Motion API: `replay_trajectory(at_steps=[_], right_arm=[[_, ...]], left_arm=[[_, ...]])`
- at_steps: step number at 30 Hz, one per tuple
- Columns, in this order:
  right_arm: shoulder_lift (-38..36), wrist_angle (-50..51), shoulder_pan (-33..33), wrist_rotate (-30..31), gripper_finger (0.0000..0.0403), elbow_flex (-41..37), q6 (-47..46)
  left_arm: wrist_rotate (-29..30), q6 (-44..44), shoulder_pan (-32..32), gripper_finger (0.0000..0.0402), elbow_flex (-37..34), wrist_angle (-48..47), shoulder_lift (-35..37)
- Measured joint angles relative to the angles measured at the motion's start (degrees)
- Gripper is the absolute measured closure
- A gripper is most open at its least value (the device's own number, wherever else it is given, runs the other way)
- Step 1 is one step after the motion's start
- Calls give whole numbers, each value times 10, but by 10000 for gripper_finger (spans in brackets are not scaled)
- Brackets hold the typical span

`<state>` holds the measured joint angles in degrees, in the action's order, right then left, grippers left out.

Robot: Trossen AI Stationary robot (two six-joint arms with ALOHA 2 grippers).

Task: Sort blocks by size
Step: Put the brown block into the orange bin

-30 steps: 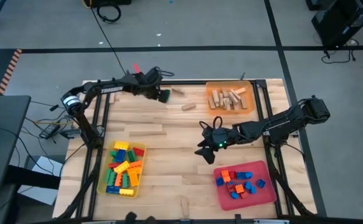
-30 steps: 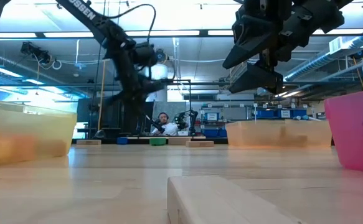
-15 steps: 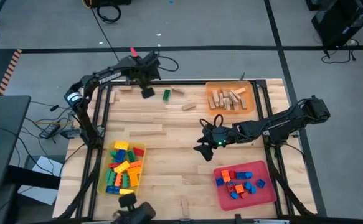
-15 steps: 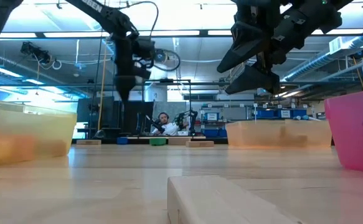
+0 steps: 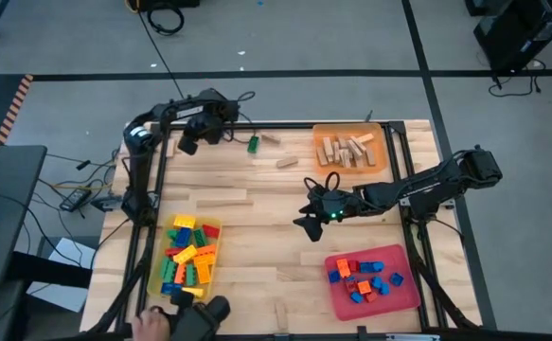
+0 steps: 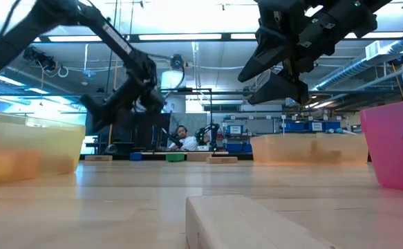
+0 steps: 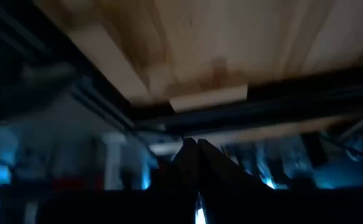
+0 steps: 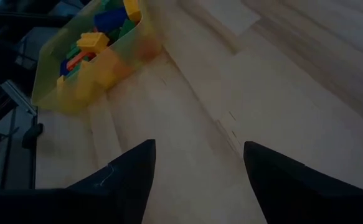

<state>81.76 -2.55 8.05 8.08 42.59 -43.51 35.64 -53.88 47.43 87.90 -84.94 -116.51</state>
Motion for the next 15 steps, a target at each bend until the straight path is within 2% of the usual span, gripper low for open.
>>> replay_trajectory(at_steps=[4, 7, 12, 15], right_arm=[[0, 0, 0, 0, 144, 0, 0], [0, 0, 0, 0, 146, 0, 0], [0, 0, 0, 0, 144, 0, 0], [0, 0, 0, 0, 142, 0, 0]], left_arm=[[50, 91, 14, 401, 0, -32, -43], [60, 138, 30, 401, 0, -54, -63], [-18, 156, 57, 401, 0, -50, -76], [-41, 156, 65, 401, 0, -47, -78]])
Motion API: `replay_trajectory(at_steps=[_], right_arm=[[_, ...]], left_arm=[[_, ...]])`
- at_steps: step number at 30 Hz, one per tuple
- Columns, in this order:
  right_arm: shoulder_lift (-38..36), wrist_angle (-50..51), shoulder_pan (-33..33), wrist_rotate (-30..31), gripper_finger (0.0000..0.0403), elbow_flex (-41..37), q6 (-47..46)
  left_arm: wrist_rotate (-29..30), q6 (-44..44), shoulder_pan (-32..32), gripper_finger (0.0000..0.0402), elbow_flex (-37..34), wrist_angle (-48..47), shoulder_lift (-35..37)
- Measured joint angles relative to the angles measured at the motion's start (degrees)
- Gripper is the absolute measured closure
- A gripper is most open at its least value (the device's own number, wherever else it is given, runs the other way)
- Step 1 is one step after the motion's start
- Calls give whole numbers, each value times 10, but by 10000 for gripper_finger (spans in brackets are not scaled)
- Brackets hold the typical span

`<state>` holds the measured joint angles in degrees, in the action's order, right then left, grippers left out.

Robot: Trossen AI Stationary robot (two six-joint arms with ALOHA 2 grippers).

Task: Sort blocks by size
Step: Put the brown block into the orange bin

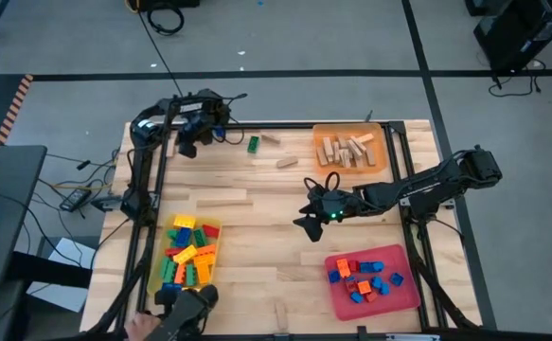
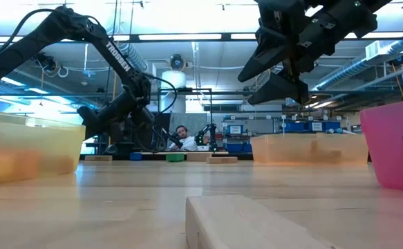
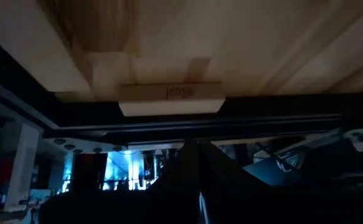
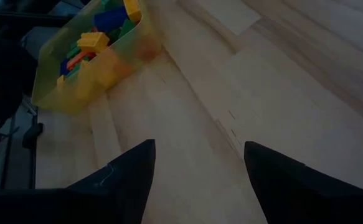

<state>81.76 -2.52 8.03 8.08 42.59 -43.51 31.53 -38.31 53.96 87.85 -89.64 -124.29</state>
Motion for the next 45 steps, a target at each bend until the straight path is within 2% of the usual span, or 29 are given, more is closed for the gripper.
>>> replay_trajectory(at_steps=[6, 10, 16, 22, 27, 31, 37, 42, 45], right_arm=[[0, 0, -3, 0, 146, 0, 1], [0, 1, -3, 0, 145, 0, 1], [3, 1, -13, 10, 142, 0, 5], [3, 0, -22, 11, 146, 0, 13], [3, 0, -22, 11, 145, 0, 13], [3, 0, -22, 11, 145, 0, 13], [4, 0, -26, 11, 145, 0, 13], [4, 0, -27, 11, 142, 0, 13], [4, 0, -26, 2, 144, 0, 13]], left_arm=[[4, -1, 28, 401, -17, 21, 1], [71, 14, 37, 401, -54, 32, 2], [81, 16, 48, 401, -65, 54, 7], [39, 134, 50, 401, -74, 137, 8], [35, 168, 50, 401, -75, 143, 9], [19, 253, 50, 401, -75, 143, 10], [-54, 321, 37, 401, -75, 138, 10], [-55, 375, 22, 401, -76, 104, 19], [-55, 377, 15, 401, -76, 112, 57]])
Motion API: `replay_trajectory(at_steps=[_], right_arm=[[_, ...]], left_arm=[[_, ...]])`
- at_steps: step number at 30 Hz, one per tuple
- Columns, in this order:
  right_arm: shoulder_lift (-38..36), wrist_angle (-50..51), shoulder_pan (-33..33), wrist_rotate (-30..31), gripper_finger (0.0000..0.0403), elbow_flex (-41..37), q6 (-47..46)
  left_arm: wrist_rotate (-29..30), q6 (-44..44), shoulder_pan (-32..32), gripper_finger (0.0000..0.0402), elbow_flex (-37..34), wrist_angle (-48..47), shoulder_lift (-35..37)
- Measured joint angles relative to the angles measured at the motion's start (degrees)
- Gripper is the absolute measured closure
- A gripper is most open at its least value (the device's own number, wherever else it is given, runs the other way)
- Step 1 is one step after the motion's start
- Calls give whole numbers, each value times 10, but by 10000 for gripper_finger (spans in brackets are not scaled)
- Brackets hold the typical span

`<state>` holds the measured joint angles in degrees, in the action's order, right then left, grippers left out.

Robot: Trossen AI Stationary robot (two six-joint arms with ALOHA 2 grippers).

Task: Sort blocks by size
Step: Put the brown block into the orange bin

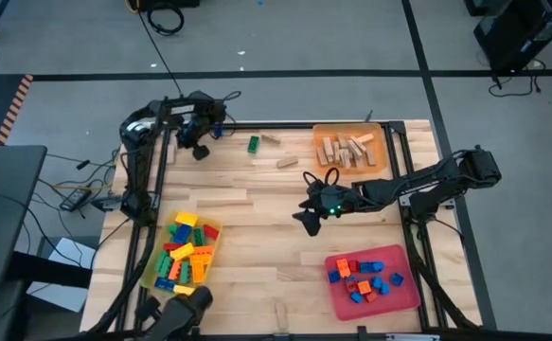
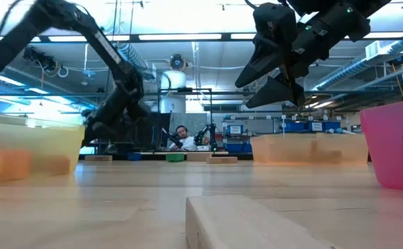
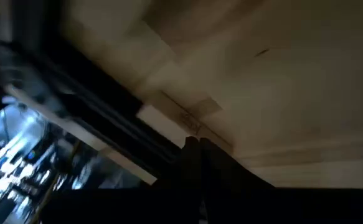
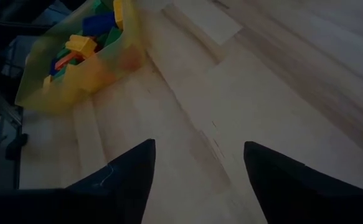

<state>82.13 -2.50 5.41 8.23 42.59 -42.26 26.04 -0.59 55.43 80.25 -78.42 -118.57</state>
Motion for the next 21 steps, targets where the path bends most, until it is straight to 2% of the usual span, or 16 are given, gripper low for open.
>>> replay_trajectory(at_steps=[2, 7, 13, 17, 21], right_arm=[[0, 0, 0, -4, 145, 0, -2], [0, -1, 1, -9, 146, 0, -2], [0, -3, 1, -23, 143, 0, -2], [0, -4, -3, -23, 144, 0, 2], [0, -4, -9, -23, 146, 0, 3]], left_arm=[[8, 3, -1, 401, 0, 16, 29], [94, 26, 14, 401, -7, 41, 74], [131, 22, 25, 401, -102, 110, 100], [108, 69, 19, 401, -138, 143, 100], [150, 102, 11, 401, -166, 184, 101]])
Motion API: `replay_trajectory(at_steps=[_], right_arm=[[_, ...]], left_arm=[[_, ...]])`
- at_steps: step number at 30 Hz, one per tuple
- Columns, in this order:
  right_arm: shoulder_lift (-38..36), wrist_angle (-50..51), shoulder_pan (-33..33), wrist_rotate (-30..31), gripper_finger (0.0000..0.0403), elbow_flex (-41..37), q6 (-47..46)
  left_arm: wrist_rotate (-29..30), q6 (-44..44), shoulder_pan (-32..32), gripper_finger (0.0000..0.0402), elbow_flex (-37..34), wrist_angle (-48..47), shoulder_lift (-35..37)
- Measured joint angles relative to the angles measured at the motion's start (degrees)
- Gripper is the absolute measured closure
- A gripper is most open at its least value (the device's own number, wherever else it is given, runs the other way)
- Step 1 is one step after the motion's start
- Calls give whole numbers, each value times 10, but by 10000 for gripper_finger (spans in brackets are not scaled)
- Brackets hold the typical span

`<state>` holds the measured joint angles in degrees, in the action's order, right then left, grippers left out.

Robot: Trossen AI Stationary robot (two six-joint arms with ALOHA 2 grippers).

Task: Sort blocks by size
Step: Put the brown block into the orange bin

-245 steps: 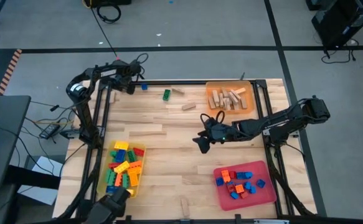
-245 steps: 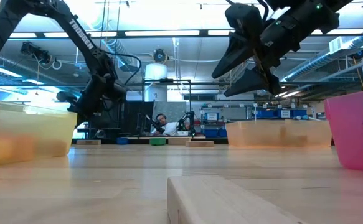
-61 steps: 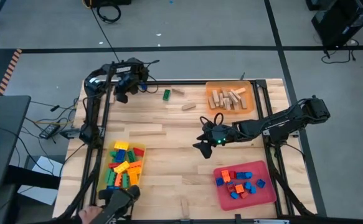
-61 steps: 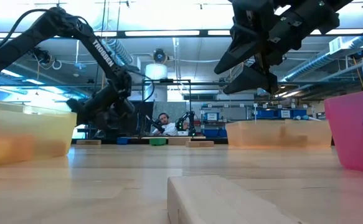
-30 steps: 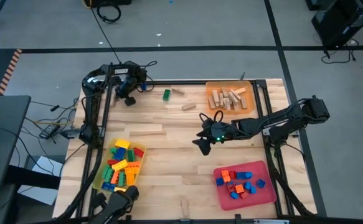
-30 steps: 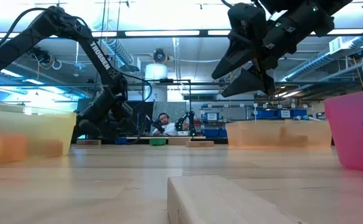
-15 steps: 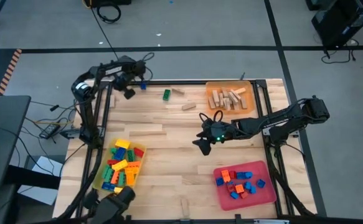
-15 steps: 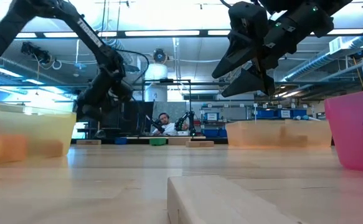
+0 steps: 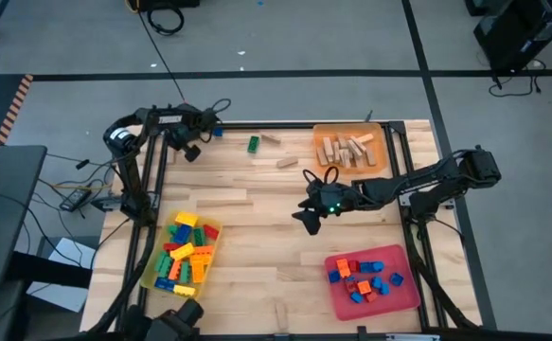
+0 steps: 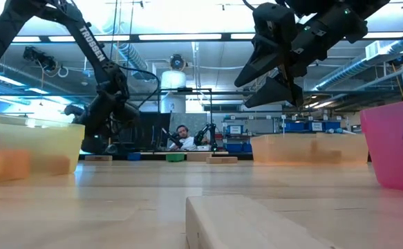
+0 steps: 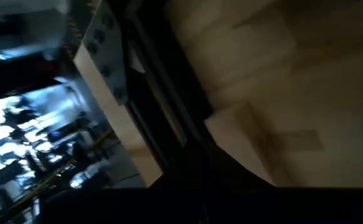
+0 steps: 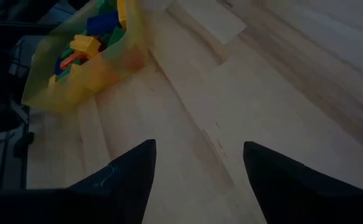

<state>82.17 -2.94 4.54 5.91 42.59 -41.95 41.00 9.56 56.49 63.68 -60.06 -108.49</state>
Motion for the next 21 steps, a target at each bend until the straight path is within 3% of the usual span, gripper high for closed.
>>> replay_trajectory(at_steps=[4, 8, 14, 21], right_arm=[[0, 0, 4, -1, 145, 0, 1], [0, 0, 11, -2, 143, 0, 1], [0, 0, 14, -2, 146, 0, 2], [0, -2, 13, 0, 143, 0, 12]], left_arm=[[50, 13, -23, 401, -26, 23, 0], [54, 16, -53, 401, -55, 42, 0], [4, -49, -89, 401, -83, 48, 2], [-55, -7, -93, 401, -85, -11, 9]])
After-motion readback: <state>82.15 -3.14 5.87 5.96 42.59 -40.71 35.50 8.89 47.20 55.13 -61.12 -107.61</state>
